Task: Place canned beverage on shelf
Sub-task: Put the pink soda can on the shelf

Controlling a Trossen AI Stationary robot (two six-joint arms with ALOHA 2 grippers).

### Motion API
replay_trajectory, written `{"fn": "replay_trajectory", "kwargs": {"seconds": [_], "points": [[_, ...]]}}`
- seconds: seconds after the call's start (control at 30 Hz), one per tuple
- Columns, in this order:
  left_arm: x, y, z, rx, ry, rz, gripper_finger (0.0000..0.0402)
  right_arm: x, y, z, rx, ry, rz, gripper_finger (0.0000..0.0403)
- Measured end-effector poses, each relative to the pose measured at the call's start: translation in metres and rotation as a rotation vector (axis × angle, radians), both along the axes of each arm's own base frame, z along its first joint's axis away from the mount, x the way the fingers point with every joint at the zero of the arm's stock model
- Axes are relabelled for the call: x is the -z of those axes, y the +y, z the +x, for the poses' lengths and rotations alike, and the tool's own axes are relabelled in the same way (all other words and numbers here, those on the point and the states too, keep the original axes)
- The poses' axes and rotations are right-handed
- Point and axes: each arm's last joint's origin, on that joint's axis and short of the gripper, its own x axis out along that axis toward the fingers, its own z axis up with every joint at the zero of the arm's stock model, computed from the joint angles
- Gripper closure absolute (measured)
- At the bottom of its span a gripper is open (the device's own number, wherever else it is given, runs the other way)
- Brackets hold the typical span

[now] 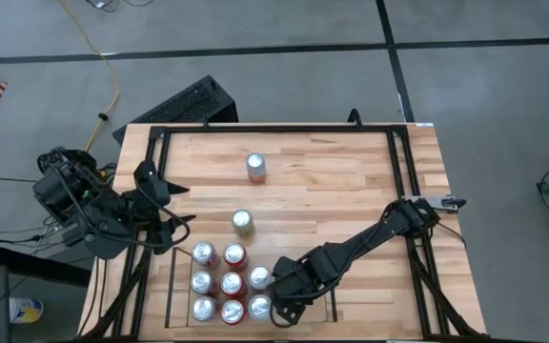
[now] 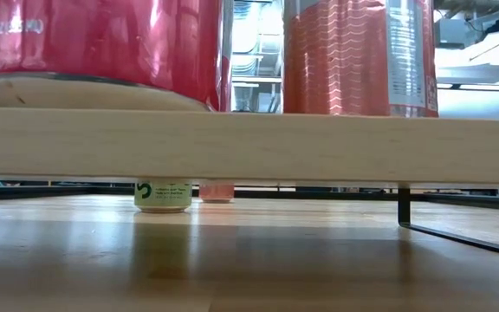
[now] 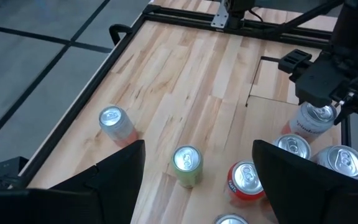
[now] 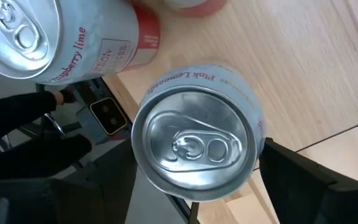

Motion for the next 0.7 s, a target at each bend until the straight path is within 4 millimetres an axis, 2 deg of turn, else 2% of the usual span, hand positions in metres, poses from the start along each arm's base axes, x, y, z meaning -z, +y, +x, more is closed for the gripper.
{"fn": "replay_trajectory", "kwargs": {"seconds": [0.23, 0.7], "points": [[0.0, 0.0, 0.0, 0.0, 0.0, 0.0, 0.012, 0.0002, -0.0019, 0.0002, -0.018, -0.014, -0.039, 0.0122], [0.0, 0.0, 0.0, -0.001, -0.001, 0.001, 0.012, 0.0004, -0.0022, -0.0025, -0.398, -0.058, -0.129, 0.0134]]}}
